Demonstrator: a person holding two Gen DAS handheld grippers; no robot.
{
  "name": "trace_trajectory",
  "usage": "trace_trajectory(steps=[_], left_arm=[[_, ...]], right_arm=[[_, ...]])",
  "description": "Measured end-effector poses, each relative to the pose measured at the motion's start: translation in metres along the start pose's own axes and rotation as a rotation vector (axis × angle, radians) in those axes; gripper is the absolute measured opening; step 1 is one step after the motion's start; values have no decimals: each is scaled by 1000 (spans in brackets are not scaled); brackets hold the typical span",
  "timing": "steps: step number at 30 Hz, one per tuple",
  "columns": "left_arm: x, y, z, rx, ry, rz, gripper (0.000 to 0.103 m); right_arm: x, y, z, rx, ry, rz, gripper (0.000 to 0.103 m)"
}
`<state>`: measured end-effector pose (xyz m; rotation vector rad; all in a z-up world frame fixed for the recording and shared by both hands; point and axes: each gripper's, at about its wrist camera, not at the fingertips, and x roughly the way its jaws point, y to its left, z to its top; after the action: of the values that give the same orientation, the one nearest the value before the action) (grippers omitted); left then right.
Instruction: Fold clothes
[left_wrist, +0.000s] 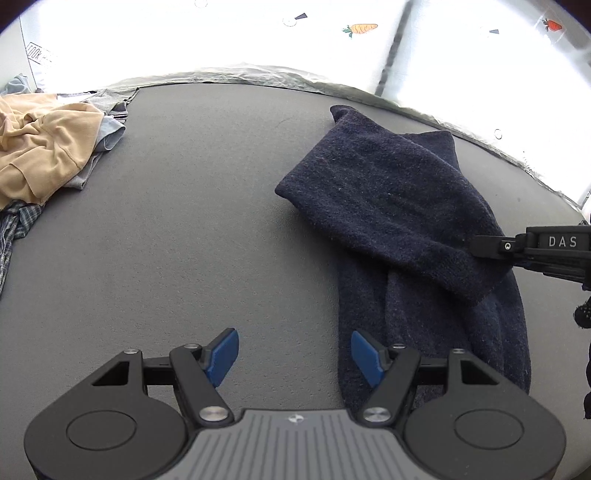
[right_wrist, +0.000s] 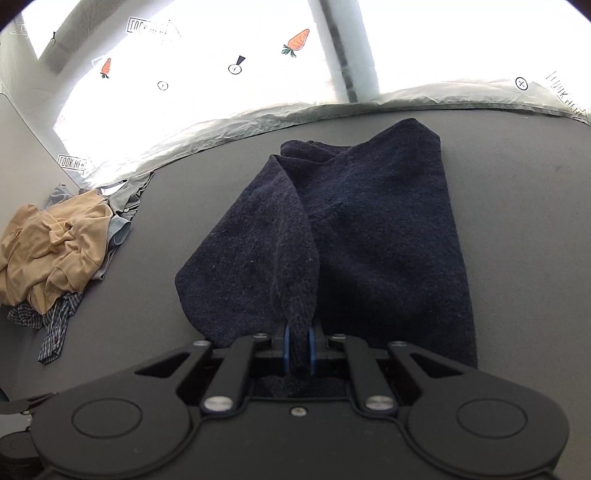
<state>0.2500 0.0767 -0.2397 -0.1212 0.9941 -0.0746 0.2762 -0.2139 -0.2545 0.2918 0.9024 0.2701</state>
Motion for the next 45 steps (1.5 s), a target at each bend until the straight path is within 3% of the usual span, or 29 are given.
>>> trace_trajectory(steps=[4, 13, 21, 27, 35, 38, 41, 45], left_arm=[[4, -12, -1, 47, 10, -29, 69], [8, -35, -11, 116, 35, -67, 69], [10, -45, -24, 126, 69, -87, 69], [16, -45, -30, 120, 107, -90, 76], [29, -36, -30, 64, 157, -102, 83], [31, -33, -28, 44, 168, -111, 84], [32, -33, -27, 35, 172, -116, 85], [31, -28, -27, -12, 173, -145, 85]], right_arm=[[-24, -17, -16, 124, -17, 24, 10], [-56, -55, -55, 311, -6, -6, 10], [-79, -63, -77, 358, 5, 7, 10], [-78, -76, -100, 409, 68, -31, 10], [-62, -77, -107, 398, 159, -65, 11], [-60, -77, -106, 400, 173, -70, 12], [-64, -80, -105, 428, 157, -82, 22], [-71, -96, -109, 559, 119, -47, 28]])
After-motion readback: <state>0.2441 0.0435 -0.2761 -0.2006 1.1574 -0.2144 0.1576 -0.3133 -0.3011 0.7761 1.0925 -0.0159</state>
